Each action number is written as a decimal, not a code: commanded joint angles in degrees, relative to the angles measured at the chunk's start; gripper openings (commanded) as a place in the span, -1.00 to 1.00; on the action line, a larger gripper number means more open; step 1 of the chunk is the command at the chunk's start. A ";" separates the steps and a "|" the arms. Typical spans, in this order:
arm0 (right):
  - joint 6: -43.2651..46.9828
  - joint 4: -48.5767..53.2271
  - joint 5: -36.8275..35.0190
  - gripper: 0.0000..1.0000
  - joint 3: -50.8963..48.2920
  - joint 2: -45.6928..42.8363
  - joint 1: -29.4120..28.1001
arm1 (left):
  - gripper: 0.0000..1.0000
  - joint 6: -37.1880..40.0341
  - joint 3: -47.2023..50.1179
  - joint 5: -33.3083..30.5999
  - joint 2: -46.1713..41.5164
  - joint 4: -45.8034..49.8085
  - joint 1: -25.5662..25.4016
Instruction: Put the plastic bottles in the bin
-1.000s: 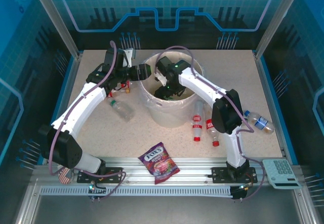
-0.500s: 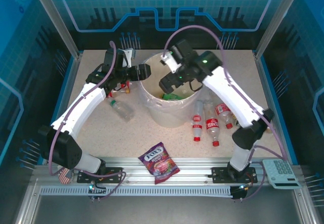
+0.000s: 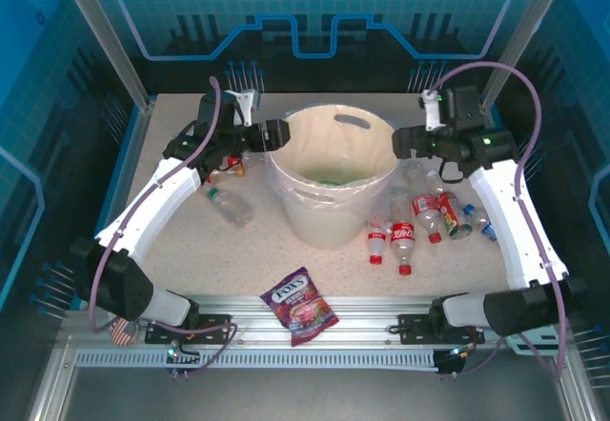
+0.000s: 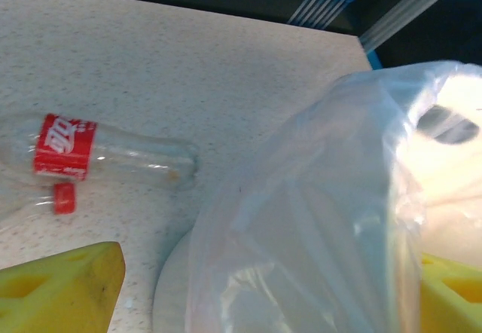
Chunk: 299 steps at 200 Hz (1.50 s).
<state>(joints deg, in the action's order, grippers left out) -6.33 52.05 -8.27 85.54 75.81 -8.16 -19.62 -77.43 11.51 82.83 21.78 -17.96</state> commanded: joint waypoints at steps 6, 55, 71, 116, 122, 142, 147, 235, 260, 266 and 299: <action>1.15 6.35 -12.26 0.99 -12.95 3.53 8.98 | 0.70 3.71 2.47 -4.09 1.08 6.82 2.03; 0.19 -2.42 13.28 0.99 -14.05 -3.35 7.15 | 0.70 3.91 2.51 -4.08 1.63 6.87 2.05; -1.36 -1.49 17.79 1.00 -9.19 -5.05 6.39 | 0.70 3.80 2.62 -4.17 1.63 6.83 2.05; -4.07 8.17 3.88 1.00 6.95 -4.80 6.10 | 0.70 3.82 2.60 -4.08 1.55 6.79 2.05; -3.61 10.04 -0.51 1.00 8.28 -3.96 6.50 | 0.70 3.82 2.60 -4.05 1.49 6.70 2.04; -2.06 15.46 -10.19 0.99 9.22 -1.09 9.24 | 0.70 3.80 2.47 -3.86 1.36 6.78 2.05; -1.60 16.21 -11.55 0.99 8.48 -0.39 10.01 | 0.70 3.80 2.51 -3.78 1.31 6.79 2.05; -1.28 4.44 -6.90 0.97 -16.32 9.44 19.19 | 0.46 3.20 -0.99 -4.01 1.10 8.97 1.30; -0.75 0.99 -5.26 0.88 -17.99 13.10 19.85 | 0.32 3.96 -2.26 -4.78 1.59 10.20 0.74; -0.63 0.24 -4.94 0.86 -18.19 13.77 19.98 | 0.27 4.04 -2.60 -4.93 1.72 10.45 0.57; -0.47 -2.49 -3.98 0.71 -18.30 16.97 20.29 | 0.09 4.32 -4.68 -5.35 3.10 11.76 0.03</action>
<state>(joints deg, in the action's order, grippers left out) -7.09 52.86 -14.28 67.66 91.24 11.07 -17.15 -80.05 8.60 83.92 28.77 -17.74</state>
